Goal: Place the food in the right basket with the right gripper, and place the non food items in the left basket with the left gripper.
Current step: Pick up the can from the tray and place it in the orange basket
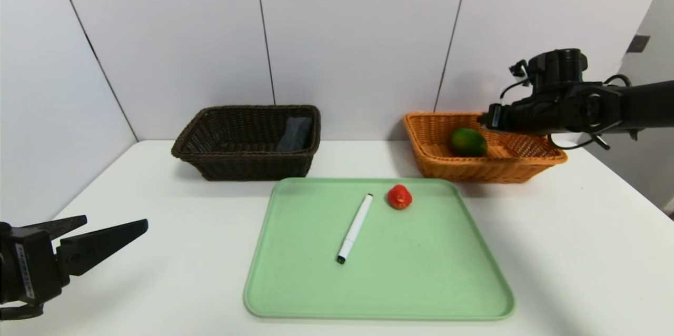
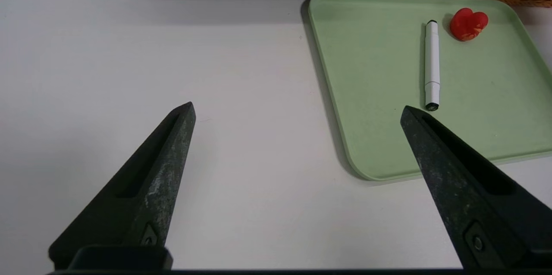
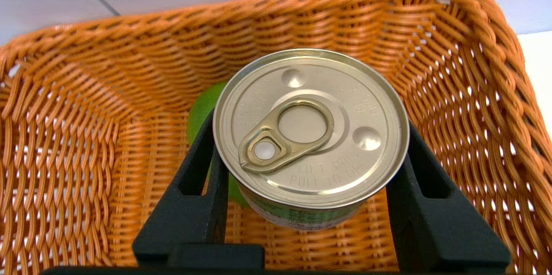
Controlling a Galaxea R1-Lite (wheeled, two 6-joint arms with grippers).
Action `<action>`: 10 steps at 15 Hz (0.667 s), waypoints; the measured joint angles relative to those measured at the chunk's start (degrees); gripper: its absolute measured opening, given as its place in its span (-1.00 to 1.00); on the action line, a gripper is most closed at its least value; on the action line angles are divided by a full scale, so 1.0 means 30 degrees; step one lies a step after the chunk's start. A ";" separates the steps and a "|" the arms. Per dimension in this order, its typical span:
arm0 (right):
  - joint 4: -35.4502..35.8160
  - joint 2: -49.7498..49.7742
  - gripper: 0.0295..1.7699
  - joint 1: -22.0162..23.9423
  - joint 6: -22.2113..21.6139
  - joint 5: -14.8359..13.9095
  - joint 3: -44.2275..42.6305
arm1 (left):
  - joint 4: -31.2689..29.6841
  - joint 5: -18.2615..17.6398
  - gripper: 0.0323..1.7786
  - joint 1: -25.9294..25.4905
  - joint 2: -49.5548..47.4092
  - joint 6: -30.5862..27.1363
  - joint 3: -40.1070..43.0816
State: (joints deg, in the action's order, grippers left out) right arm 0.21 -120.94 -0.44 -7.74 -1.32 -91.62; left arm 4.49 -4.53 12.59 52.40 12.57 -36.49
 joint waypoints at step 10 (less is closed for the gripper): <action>-0.0171 -0.0849 0.61 0.0037 -0.0130 0.0000 -0.0833 | -0.0020 -0.0004 0.90 0.0008 0.0203 0.0000 0.0000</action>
State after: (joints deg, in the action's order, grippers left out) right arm -0.30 -123.49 -0.33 -8.13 -1.32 -94.12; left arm 4.43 -4.55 12.62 53.00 12.57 -36.49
